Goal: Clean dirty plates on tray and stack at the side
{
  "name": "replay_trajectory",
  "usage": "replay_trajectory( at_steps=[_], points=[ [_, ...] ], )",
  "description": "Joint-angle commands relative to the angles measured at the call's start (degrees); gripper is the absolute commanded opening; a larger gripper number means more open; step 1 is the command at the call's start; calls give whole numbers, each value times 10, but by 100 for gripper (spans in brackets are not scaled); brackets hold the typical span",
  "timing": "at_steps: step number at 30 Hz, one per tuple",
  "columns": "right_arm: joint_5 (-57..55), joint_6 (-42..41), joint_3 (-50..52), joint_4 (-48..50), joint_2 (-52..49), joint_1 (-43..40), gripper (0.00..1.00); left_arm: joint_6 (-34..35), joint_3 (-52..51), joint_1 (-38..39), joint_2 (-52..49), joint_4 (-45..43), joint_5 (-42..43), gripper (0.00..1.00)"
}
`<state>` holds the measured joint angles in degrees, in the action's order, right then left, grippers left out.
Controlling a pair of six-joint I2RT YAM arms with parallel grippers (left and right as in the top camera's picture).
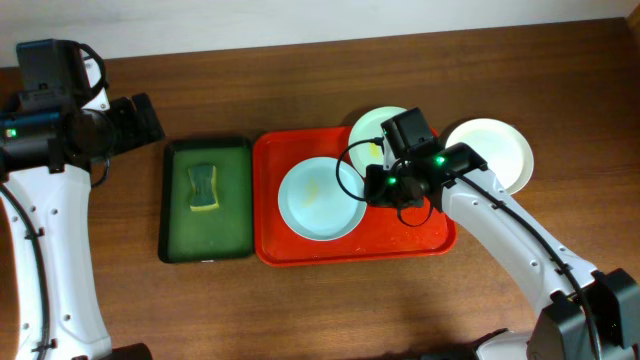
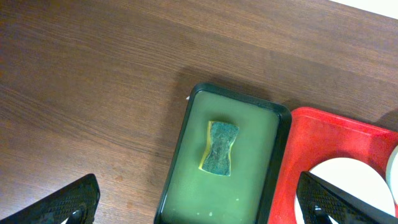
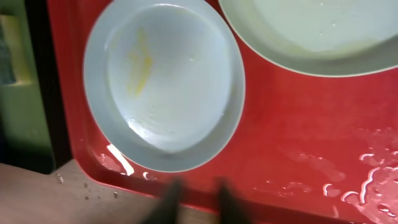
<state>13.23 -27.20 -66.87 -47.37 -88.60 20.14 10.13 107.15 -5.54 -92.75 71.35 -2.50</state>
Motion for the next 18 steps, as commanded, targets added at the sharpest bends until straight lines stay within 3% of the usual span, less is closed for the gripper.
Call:
replay_trajectory(
  at_steps=[1,8,11,18],
  points=[
    [-70,13,-6,-23,2,0,4,5,2,0,1,-1,0,99],
    [-95,10,-5,-60,0,0,4,5,2,0,1,0,0,99],
    [-151,-72,-5,-70,0,0,4,5,2,0,1,0,-1,99],
    [-155,-74,-5,-88,0,1,4,5,2,0,1,0,-1,99]
  ],
)
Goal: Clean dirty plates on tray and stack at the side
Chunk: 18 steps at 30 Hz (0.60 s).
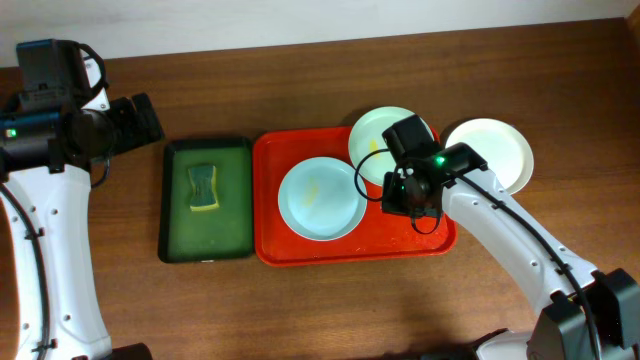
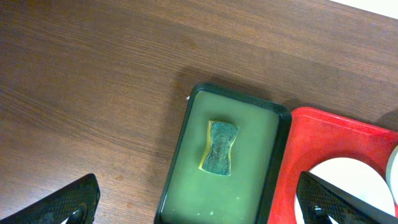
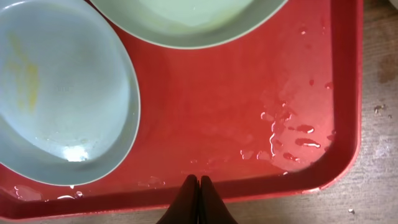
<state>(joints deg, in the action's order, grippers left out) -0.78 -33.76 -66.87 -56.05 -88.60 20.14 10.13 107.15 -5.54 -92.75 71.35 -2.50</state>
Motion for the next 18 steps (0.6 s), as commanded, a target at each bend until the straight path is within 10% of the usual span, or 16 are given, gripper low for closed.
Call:
replay_trajectory(
  at_steps=[1,18],
  points=[
    [-14,-8,-5,-1,0,1,4,5,2,0,1,0,0,99],
    [12,2,27,30,-16,1,4,5,2,0,1,0,0,99]
  ],
)
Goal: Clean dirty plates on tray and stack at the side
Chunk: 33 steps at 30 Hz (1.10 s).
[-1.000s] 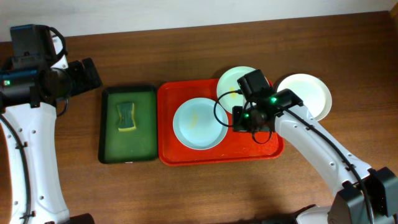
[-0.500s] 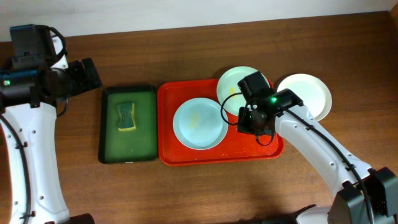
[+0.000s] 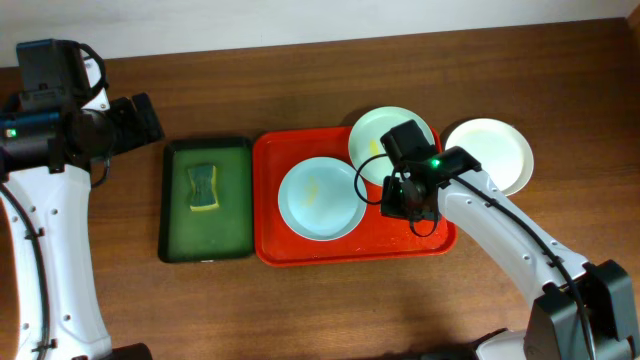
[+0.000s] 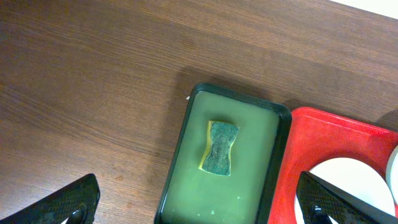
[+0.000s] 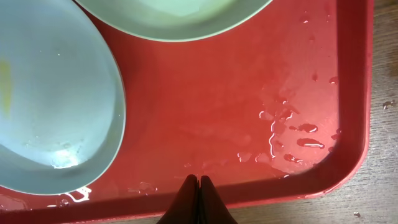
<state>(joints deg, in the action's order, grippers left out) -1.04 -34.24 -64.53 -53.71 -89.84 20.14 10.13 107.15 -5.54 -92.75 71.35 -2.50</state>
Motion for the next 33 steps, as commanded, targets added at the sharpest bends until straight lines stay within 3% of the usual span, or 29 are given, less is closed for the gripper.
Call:
replay_trajectory(
  at_steps=[1,6,9,11,13,20,23,30,33],
  points=[
    [23,13,4,11,-3,1,4,5,2,0,1,0,-1,99],
    [38,22,3,17,-3,1,4,5,2,0,1,0,0,99],
    [82,90,4,36,-3,1,11,5,2,0,1,0,0,99],
    [82,87,4,39,-3,1,29,5,2,0,1,0,-1,99],
    [81,84,4,47,-3,1,36,5,2,0,1,0,0,99],
    [82,-11,34,130,-32,2,31,5,2,0,1,0,-1,99],
    [106,-15,51,196,-63,2,32,5,2,0,1,0,-1,99],
    [107,-27,51,238,-119,17,31,5,2,0,1,0,-1,99],
    [103,-27,51,242,-122,28,21,5,2,0,1,0,0,99]
  ],
)
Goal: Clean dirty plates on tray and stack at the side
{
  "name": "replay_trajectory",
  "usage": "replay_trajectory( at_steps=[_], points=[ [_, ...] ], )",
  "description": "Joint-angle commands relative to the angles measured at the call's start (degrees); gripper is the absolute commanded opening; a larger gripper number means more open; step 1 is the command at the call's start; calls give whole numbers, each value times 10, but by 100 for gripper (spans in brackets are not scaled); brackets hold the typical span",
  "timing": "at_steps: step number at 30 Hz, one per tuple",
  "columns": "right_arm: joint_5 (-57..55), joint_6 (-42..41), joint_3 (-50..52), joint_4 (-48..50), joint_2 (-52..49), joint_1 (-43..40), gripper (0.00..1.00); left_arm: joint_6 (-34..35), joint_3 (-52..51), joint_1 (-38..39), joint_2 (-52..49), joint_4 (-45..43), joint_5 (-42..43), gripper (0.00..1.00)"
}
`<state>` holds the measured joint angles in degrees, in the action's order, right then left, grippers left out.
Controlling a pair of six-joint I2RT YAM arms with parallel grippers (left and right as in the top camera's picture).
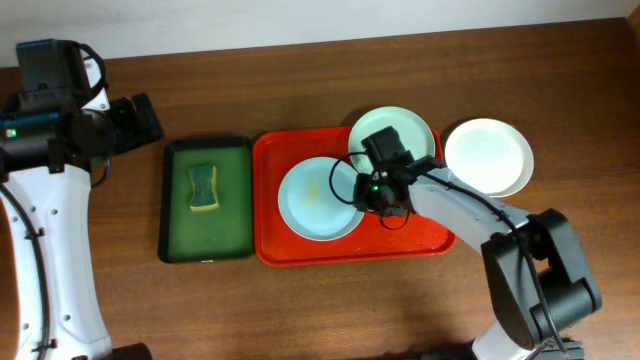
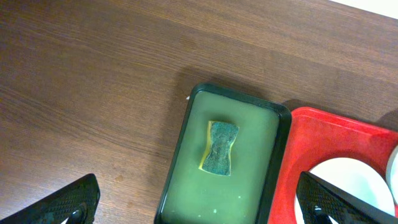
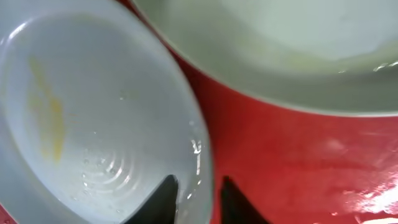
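On the red tray [image 1: 300,255] lie a light blue plate [image 1: 312,205] with a yellow smear [image 3: 50,118] and a pale green plate [image 1: 400,125] at the back right. A white plate [image 1: 490,155] rests on the table right of the tray. My right gripper [image 3: 198,190] is open and low at the blue plate's [image 3: 93,124] right rim, one finger over the plate, the other over the tray floor [image 3: 298,162]. My left gripper [image 2: 198,186] hangs open, high above the table left of the tray.
A dark green basin [image 1: 235,200] of soapy water stands left of the tray, with a green-and-yellow sponge [image 2: 219,148] lying in it. The table's far edge meets a white wall beyond the tray.
My right gripper has moved left from the tray's wet right part to the blue plate's right rim and has opened, its fingers now either side of that rim. The left arm has not moved.
My right gripper hovered over the tray's front edge by the blue plate, fingers slightly apart. Then it stood shut over the bare, wet right part of the tray for two moments. Now it is open astride the blue plate's rim. The left arm stayed still throughout.
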<state>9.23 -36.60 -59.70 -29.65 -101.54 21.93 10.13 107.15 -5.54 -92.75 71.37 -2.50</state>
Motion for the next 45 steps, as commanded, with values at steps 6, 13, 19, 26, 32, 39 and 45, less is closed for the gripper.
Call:
replay_trajectory(
  at_steps=[6,13,19,26,32,39,45],
  points=[
    [-24,-3,9,-7,-9,10,22,5,2,0,1,-1,0,99],
    [-23,7,10,-5,-18,10,11,5,2,0,1,-1,-1,99],
    [-22,68,10,-56,-18,10,4,5,2,0,1,-1,-1,99],
    [-21,61,10,-75,-18,10,14,5,2,0,1,-1,0,99],
    [0,62,9,-76,-17,8,4,5,2,0,1,-1,0,99],
    [-2,62,9,-80,9,8,15,5,2,0,1,-1,-1,99],
    [-22,66,-3,-83,13,8,20,5,2,0,1,-1,0,99]
  ],
)
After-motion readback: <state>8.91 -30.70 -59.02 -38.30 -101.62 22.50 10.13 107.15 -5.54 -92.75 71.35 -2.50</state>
